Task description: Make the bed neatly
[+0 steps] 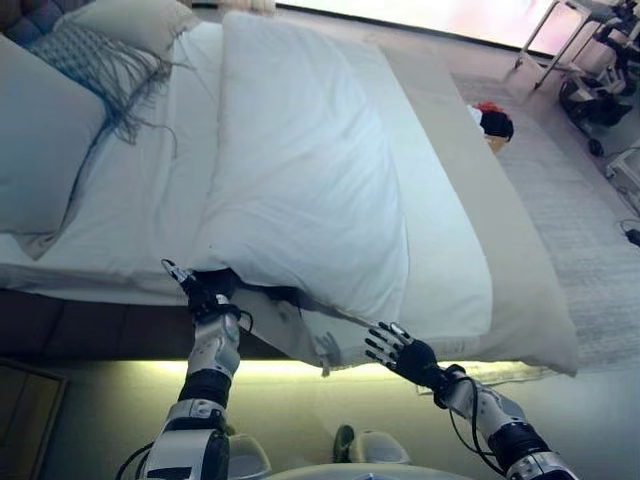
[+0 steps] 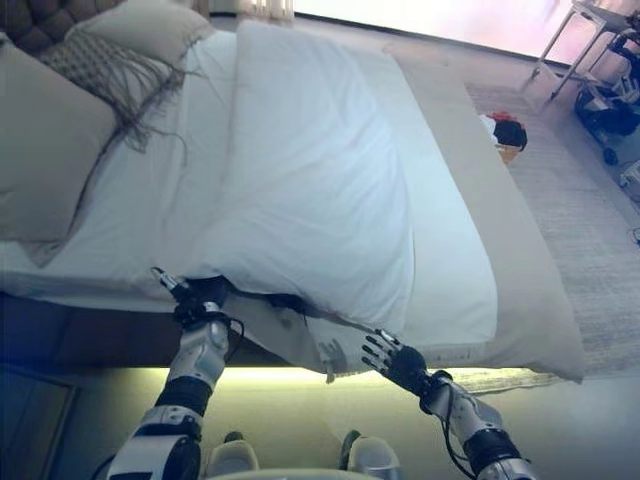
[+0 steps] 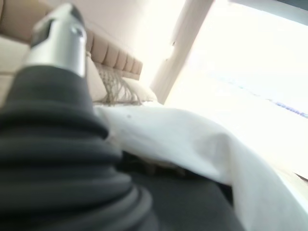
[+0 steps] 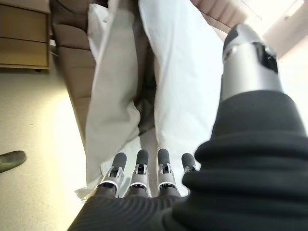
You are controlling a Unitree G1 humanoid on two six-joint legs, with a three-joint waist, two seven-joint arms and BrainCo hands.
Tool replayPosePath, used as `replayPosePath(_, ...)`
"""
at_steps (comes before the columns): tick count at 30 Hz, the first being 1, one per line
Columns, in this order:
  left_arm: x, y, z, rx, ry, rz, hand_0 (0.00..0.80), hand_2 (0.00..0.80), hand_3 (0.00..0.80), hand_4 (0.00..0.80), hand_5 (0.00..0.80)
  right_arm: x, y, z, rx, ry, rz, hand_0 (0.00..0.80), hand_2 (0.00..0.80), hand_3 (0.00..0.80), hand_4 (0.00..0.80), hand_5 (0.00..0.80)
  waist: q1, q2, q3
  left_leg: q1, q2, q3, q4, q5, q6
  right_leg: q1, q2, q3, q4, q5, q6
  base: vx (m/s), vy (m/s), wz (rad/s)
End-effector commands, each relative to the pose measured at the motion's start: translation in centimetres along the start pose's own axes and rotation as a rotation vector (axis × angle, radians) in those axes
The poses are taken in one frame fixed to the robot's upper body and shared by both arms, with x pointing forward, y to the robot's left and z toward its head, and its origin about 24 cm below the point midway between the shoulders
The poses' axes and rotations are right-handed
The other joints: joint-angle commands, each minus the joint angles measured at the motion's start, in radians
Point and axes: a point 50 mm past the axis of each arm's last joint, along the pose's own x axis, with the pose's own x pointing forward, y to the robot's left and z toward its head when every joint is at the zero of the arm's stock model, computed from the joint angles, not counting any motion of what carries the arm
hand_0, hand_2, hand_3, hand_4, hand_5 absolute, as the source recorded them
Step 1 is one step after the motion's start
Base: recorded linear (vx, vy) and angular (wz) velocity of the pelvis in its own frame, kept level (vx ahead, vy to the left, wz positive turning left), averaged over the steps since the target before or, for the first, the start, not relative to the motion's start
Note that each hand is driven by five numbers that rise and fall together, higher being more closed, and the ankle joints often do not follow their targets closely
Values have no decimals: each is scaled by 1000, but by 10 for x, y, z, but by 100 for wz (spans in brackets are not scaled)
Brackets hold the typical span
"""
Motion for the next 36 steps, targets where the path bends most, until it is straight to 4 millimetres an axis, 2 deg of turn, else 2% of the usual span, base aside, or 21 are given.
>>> replayPosePath(1, 19, -56, 46, 107, -51, -211, 0, 0, 0, 0, 0, -9, -14, 9, 14, -59, -36, 0, 0, 0, 0, 0, 44, 39, -85, 17, 1, 0, -37, 13, 4, 0, -75, -15, 1, -9, 45, -22, 128, -1)
replayPosePath(7, 4, -38, 85, 288, -72, -90, 0, 0, 0, 0, 0, -14, -26, 7, 53, -81, -64, 0, 0, 0, 0, 0, 62, 62, -112, 44, -26, 5, -95, 22, 17, 15, -93, -27, -55, 34, 64, -38, 117, 1)
replayPosePath(10, -5, -32, 115, 320, -113, -39, 0, 0, 0, 0, 0, -16, -33, 5, 69, -80, -70, 0, 0, 0, 0, 0, 70, 73, -131, 52, -42, 9, -125, 28, 24, 16, -100, -31, -83, 58, 68, -24, 81, 2)
replayPosePath(15, -18, -30, 150, 299, -213, 5, 0, 0, 0, 0, 0, -18, -41, 8, 83, -91, -87, 0, 0, 0, 0, 0, 85, 85, -158, 63, -60, 11, -168, 33, 29, 22, -104, -41, -133, 90, 70, -10, 25, -2)
replayPosePath(20, -31, -29, 173, 212, -335, -2, 0, 0, 0, 0, 0, -21, -48, 11, 80, -103, -115, 0, 0, 0, 0, 0, 102, 90, -173, 66, -68, 6, -185, 31, 31, 26, -100, -53, -145, 87, 65, 0, 0, 0)
replayPosePath(27, -47, -11, 178, 191, -392, 71, 0, 0, 0, 0, 0, -19, -49, 9, 90, -83, -141, 0, 0, 0, 0, 0, 134, 85, -173, 67, -66, -17, -193, 27, 33, 41, -93, -80, -137, 56, 59, 6, 18, 1)
replayPosePath(32, -44, -12, 173, 224, -345, 47, 0, 0, 0, 0, 0, -19, -50, 9, 73, -71, -166, 0, 0, 0, 0, 0, 142, 80, -147, 49, -63, -28, -163, 16, 33, 34, -94, -89, -103, 28, 56, -27, 82, 6)
replayPosePath(36, -39, -18, 168, 244, -286, -23, 0, 0, 0, 0, 0, -25, -58, 5, 75, -50, -186, 0, 0, 0, 0, 0, 151, 66, -127, 41, -65, -31, -152, 6, 34, 32, -103, -96, -97, 32, 65, -19, 128, 3)
